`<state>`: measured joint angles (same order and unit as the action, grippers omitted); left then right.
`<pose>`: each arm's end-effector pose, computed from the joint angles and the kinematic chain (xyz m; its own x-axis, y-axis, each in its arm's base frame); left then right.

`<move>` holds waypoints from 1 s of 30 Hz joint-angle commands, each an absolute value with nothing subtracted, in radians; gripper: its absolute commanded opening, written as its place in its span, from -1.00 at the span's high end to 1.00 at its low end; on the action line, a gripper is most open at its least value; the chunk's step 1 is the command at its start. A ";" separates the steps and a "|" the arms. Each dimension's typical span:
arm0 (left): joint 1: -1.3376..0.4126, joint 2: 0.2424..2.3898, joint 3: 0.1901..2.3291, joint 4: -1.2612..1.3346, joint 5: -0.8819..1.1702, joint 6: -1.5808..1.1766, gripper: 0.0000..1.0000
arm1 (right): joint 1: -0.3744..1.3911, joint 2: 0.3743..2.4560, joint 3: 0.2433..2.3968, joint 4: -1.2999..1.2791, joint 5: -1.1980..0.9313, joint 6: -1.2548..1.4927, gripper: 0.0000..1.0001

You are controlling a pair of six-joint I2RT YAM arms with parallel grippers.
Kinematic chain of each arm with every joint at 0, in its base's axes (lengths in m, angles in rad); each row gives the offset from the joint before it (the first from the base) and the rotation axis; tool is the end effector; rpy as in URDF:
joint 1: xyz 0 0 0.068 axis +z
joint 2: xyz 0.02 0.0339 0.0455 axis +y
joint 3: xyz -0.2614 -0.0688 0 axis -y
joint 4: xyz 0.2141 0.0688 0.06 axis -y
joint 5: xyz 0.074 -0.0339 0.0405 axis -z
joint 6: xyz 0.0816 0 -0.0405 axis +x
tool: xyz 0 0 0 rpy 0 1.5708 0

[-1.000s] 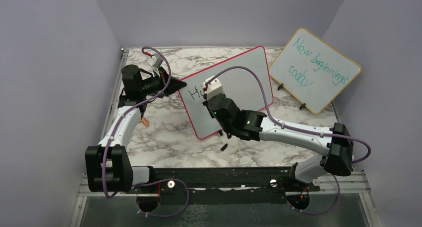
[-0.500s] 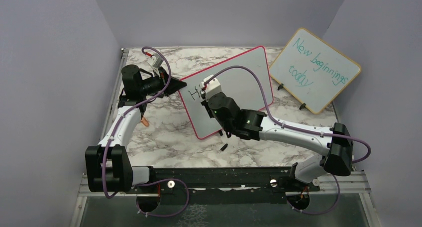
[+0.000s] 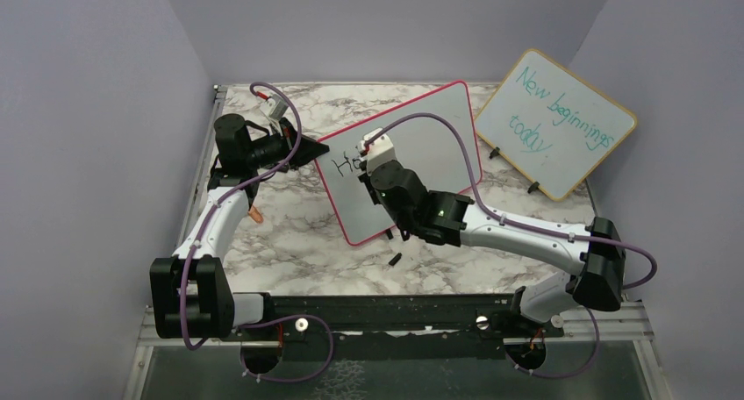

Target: Write a sentence on the whiteboard

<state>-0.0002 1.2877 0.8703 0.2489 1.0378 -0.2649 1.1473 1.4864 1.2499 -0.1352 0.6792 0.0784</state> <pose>0.2808 -0.0703 0.3132 -0.3842 -0.1330 -0.9136 0.7757 0.4902 -0.3975 0.1899 0.2964 0.3322 -0.1855 -0.2633 -0.9467 -0.4557 0.8766 -0.1545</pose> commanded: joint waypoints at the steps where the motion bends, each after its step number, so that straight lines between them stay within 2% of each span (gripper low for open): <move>1: -0.027 1.312 0.836 0.141 0.999 -0.115 1.00 | 1.131 1.442 1.227 -0.126 0.741 0.082 0.99; 15: -0.027 1.315 0.836 0.140 0.997 -0.114 1.00 | 1.123 1.452 1.231 -0.109 0.665 0.090 0.99; 30: -0.026 1.317 0.838 0.140 0.997 -0.114 1.00 | 1.123 1.485 1.250 -0.213 0.652 0.126 0.99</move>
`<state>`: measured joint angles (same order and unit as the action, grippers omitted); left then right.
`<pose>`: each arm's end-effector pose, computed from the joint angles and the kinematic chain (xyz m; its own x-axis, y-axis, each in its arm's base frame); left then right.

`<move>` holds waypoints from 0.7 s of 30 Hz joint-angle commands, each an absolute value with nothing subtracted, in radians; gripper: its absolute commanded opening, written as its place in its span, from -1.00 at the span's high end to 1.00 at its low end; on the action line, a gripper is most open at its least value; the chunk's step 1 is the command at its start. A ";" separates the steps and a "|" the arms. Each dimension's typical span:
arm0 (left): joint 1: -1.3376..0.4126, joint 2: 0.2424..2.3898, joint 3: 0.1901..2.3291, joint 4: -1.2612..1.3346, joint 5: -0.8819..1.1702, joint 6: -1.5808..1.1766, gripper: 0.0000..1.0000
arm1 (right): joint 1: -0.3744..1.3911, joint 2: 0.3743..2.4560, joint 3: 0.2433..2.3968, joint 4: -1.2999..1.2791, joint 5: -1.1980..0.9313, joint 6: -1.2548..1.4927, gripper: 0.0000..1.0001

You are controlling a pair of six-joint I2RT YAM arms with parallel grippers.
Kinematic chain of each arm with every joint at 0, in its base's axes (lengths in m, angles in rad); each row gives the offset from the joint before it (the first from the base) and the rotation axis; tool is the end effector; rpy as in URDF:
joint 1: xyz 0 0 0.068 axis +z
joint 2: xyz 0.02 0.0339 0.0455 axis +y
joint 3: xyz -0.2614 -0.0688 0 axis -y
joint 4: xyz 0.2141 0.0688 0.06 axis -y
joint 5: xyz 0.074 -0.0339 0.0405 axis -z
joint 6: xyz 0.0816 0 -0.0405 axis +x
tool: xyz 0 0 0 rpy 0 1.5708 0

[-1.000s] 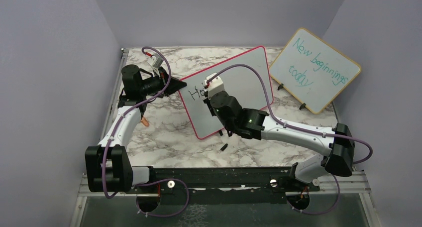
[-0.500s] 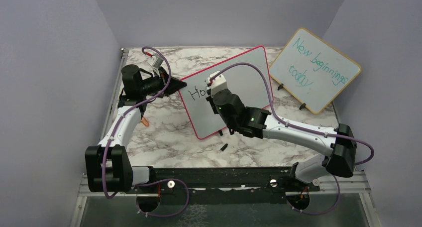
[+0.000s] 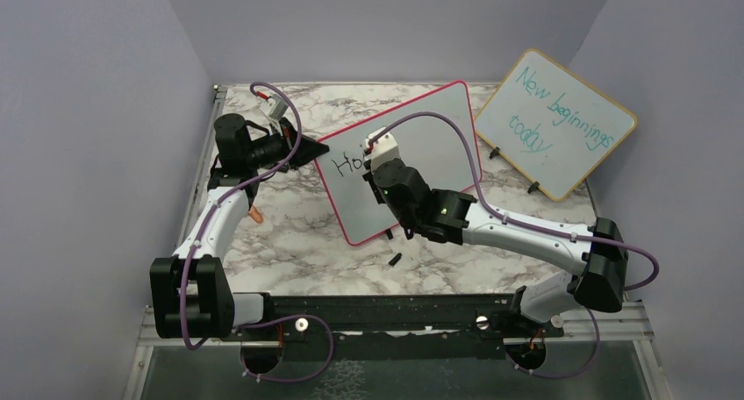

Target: Write a sentence on the whiteboard

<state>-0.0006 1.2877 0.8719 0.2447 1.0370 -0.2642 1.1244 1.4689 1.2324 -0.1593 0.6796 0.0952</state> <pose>0.2809 -0.0704 0.3132 -0.3860 -0.1326 -0.9129 0.7747 0.4907 -0.3988 0.1941 0.2868 0.3287 -0.2086 -0.2646 -0.9415 -0.4334 0.8880 -0.1535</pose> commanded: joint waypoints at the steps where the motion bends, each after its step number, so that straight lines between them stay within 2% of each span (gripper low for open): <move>1: -0.027 1.316 0.838 0.140 0.997 -0.114 1.00 | 1.124 1.484 1.250 -0.224 0.647 0.132 0.99; 21: -0.026 1.314 0.836 0.140 0.994 -0.112 1.00 | 1.123 1.472 1.252 -0.332 0.593 0.177 0.99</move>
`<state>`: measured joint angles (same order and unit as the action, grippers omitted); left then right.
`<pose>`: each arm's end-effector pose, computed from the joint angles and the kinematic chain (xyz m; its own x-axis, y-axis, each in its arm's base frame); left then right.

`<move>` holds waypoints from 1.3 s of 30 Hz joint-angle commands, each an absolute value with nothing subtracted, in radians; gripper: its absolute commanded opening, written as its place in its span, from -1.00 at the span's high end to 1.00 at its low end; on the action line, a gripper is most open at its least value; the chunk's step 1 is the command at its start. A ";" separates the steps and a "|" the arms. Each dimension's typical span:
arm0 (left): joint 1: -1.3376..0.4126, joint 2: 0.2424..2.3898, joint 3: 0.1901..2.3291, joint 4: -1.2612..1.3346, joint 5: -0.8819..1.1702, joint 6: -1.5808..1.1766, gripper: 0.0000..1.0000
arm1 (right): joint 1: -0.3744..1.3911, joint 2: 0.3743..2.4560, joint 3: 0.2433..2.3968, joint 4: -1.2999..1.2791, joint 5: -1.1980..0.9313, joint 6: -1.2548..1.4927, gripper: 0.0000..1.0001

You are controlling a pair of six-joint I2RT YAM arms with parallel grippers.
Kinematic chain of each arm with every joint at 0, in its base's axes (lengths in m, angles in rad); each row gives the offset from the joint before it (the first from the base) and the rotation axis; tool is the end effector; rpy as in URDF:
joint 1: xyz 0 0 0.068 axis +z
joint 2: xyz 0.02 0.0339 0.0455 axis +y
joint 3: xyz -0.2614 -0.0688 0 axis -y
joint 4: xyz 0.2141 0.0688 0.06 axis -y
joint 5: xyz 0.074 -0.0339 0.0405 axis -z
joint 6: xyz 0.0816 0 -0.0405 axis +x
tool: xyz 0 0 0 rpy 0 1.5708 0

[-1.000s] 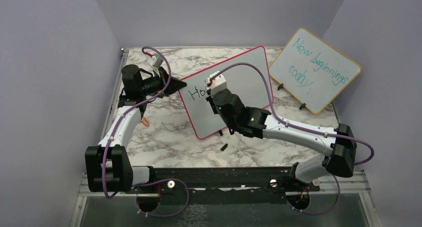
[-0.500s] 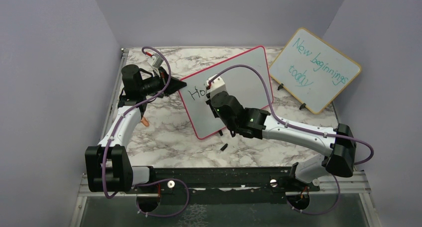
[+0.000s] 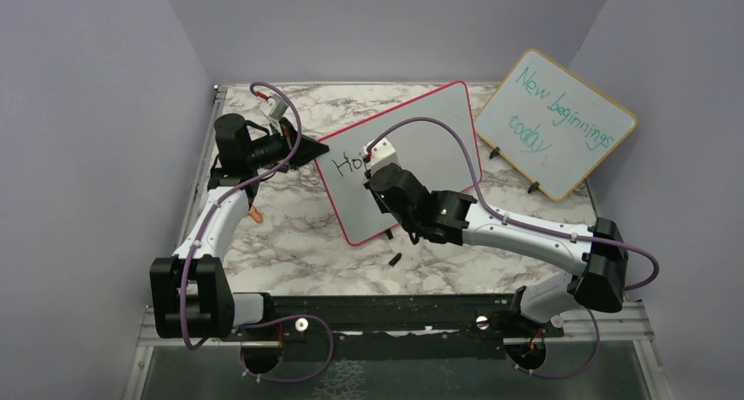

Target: Write a sentence on the whiteboard

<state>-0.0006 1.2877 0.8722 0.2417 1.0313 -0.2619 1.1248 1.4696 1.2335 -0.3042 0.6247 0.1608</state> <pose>0.2812 -0.0702 0.3129 -0.3859 -0.1328 -0.9129 0.7718 0.4957 -0.3983 0.1880 0.2826 0.3097 -0.3016 -0.3296 -0.8947 -0.4733 0.8663 -0.1597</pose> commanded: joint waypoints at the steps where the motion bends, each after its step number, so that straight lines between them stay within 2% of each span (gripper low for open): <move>1: -0.026 1.314 0.836 0.140 0.993 -0.112 1.00 | 1.124 1.467 1.252 -0.326 0.597 0.175 0.99; 10: -0.027 1.313 0.837 0.138 0.991 -0.112 1.00 | 1.124 1.388 1.207 -0.180 0.636 0.118 0.99; 20: -0.027 1.314 0.837 0.138 0.991 -0.112 1.00 | 1.120 1.397 1.183 -0.084 0.672 0.082 0.99; 39: -0.026 1.316 0.838 0.137 0.991 -0.109 1.00 | 1.096 1.453 1.197 -0.070 0.675 0.076 0.98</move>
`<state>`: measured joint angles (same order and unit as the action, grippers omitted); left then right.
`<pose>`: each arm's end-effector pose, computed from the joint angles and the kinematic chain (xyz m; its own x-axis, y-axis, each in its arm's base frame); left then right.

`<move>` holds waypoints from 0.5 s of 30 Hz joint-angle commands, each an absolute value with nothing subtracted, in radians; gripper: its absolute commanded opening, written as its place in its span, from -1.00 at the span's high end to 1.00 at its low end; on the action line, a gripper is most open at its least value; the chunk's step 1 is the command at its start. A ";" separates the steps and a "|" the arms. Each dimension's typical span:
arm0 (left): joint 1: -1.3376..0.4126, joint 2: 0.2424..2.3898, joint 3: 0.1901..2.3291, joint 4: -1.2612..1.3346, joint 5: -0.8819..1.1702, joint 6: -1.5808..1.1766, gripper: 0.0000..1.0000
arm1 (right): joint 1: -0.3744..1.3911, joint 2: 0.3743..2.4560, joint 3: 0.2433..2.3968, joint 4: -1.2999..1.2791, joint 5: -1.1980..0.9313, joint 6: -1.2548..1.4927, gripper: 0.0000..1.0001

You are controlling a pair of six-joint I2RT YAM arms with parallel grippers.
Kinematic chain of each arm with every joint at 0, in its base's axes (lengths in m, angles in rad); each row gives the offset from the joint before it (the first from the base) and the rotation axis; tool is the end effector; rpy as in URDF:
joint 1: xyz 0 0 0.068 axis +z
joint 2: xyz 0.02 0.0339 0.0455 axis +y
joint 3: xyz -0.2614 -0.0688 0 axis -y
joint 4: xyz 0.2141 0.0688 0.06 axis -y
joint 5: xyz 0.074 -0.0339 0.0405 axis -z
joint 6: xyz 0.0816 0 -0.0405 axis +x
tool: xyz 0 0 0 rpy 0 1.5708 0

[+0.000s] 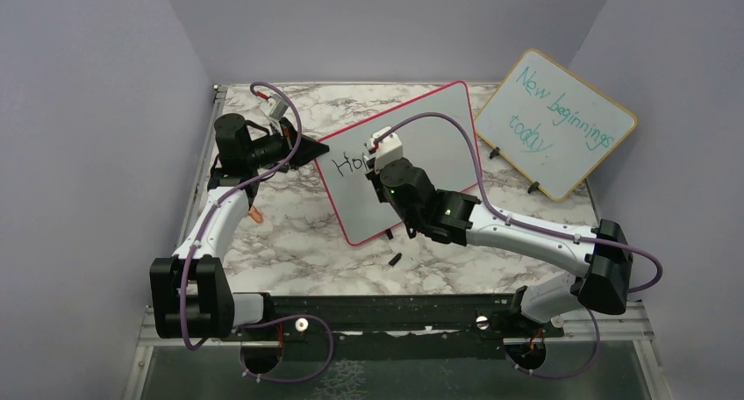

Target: Write a sentence on the whiteboard

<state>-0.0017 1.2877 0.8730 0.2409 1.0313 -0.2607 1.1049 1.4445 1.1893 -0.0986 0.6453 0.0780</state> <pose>0.2812 -0.0705 0.3131 -0.3851 -0.1318 -0.9134 0.7728 0.4950 -0.3972 0.1966 0.2817 0.3286 -0.1910 -0.2414 -0.9514 -0.4468 0.8844 -0.1346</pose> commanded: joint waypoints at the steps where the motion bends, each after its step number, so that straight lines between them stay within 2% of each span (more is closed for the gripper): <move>1: -0.026 1.316 0.838 0.137 0.991 -0.110 1.00 | 1.095 1.455 1.197 -0.069 0.675 0.077 0.99; 15: -0.026 1.318 0.838 0.132 0.990 -0.106 1.00 | 1.083 1.453 1.186 -0.057 0.701 0.082 0.99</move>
